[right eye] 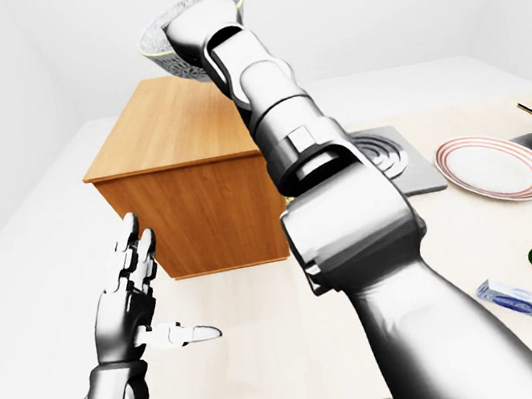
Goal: Put the bowl on the top of the cabinet.
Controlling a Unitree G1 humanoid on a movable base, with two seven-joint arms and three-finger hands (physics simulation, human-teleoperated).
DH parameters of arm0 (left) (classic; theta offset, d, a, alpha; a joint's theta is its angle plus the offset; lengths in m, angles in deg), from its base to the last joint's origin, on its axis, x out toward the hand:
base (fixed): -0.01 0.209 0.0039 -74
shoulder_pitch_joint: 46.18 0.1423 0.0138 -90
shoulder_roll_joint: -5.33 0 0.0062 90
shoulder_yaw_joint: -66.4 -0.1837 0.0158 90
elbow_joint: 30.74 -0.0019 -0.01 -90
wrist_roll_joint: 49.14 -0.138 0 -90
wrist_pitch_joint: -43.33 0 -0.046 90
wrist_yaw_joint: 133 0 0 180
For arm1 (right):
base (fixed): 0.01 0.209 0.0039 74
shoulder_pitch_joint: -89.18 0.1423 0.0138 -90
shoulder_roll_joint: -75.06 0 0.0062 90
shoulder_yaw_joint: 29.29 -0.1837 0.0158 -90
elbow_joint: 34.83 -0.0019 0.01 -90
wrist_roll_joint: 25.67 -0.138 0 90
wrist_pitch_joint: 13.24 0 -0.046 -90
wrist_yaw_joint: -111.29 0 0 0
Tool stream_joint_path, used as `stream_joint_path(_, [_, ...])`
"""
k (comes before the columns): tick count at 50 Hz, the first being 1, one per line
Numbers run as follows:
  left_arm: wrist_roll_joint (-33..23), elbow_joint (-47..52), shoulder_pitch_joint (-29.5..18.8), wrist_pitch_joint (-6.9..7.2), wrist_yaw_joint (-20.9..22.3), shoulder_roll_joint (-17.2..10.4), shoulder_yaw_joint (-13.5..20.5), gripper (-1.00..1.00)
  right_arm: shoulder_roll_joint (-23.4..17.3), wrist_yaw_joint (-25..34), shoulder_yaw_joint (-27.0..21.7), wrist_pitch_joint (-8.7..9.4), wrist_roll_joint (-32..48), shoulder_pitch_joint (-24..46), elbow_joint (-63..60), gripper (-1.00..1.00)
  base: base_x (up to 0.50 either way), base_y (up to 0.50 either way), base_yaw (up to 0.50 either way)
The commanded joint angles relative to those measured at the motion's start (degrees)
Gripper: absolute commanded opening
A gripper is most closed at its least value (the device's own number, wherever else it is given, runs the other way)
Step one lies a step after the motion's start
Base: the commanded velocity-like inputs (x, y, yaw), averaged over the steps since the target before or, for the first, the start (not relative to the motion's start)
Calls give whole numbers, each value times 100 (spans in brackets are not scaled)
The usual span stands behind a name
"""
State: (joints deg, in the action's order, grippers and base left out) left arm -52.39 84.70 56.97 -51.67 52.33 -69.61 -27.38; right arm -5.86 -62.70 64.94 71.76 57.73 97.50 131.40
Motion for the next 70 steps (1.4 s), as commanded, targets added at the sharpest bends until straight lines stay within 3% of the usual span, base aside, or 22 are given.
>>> stream_joint_path(1, [8, 96, 35, 0, 15, 15, 6, 100, 302, -80, 97, 0, 301, -106, -56, -100, 0, 0, 0])
stream_joint_path(43, [31, 110, 63, 0, 46, 10, -1, 100, 395, -200, 143, 0, 242, -500, -41, -100, 0, 0, 0])
stream_joint_path(44, [27, 104, 65, 0, 46, 10, -3, 100, 393, -206, 140, 0, 237, -494, -43, -91, 0, 0, 0])
stream_joint_path(45, [26, 109, 67, 0, 45, 11, -5, 100, 392, -207, 140, 0, 237, -495, -43, -51, 0, 0, 0])
stream_joint_path(46, [26, 113, 68, 0, 45, 10, -4, 100, 392, -204, 140, 0, 235, -499, -43, -32, 0, 0, 0])
stream_joint_path(47, [29, 110, 67, 0, 44, 10, -2, 100, 389, -187, 146, 0, 242, -504, -40, 84, 0, 0, 0])
stream_joint_path(48, [29, 113, 68, 0, 44, 10, -2, 100, 388, -171, 143, 0, 237, -504, -39, 100, 0, 0, 0])
stream_joint_path(62, [34, 128, 65, 0, 43, 11, 11, 100, 318, -98, 119, 0, 222, -385, -44, 100, 0, 0, 0])
stream_joint_path(70, [23, 119, 30, 0, 28, 20, 17, 100, 56, 135, 30, 0, 158, 27, -44, 100, 0, 0, 0])
